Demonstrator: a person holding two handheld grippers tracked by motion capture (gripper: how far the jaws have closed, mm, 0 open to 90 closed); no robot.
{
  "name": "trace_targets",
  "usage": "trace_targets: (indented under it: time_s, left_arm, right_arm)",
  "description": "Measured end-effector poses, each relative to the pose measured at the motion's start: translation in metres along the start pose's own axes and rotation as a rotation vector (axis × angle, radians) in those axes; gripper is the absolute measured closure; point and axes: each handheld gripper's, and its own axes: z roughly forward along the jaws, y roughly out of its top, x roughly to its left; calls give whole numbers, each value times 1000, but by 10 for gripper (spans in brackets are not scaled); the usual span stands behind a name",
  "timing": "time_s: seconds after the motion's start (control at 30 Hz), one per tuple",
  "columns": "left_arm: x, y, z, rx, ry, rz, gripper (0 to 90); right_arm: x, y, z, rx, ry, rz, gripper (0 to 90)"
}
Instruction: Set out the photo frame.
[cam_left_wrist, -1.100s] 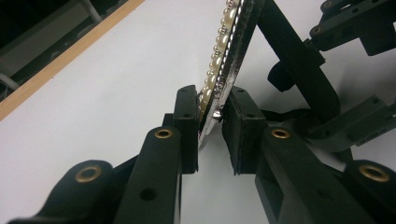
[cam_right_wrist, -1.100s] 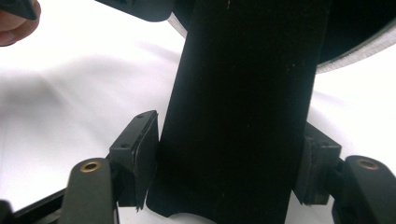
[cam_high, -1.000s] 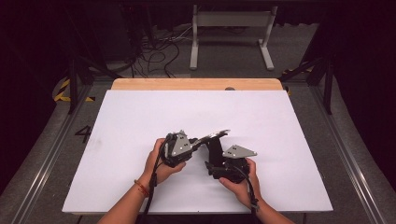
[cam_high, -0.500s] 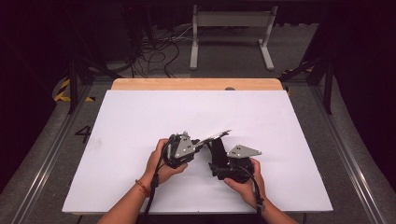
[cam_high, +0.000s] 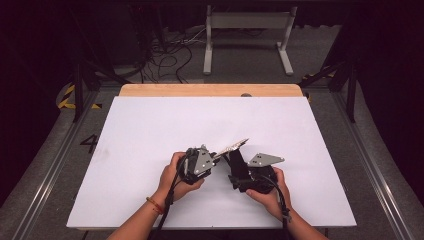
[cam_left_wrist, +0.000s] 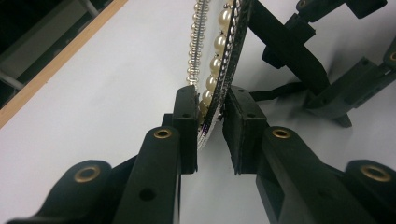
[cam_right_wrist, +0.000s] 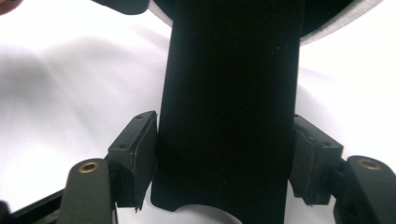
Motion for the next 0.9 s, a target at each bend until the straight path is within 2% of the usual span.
trace_targets:
  time_s: [0.17, 0.3, 0.47, 0.5, 0.53, 0.6, 0.7, 0.8, 0.9]
  left_arm:
    - [-5, 3, -1, 3, -1, -1, 756]
    - [-8, 5, -1, 8, 16, 6, 758]
    - [-7, 4, 1, -24, 26, -10, 755]
    - [-6, 2, 2, -33, 17, -16, 750]
    - [-5, 1, 2, -44, 2, -4, 729]
    - [-4, -3, 3, -36, 13, -9, 695]
    - [0, -8, 5, -52, -18, -12, 641]
    - [2, -13, 7, -52, -48, -10, 643]
    - [2, -14, 9, -43, -51, 6, 683]
  right_arm:
    - [-4, 0, -2, 9, 1, -10, 330]
    - [-5, 0, -3, 12, -1, -13, 327]
    - [-4, 1, -5, 9, -24, -15, 317]
    - [-3, 1, -5, 12, -30, -17, 315]
    - [-3, 1, -6, 10, -35, -19, 304]
    - [-1, 2, -8, 1, -51, -27, 283]
    - [0, 3, -11, -24, -55, -23, 283]
    - [-1, 5, -16, -45, -66, -14, 282]
    - [-1, 6, -23, -68, -72, -17, 313]
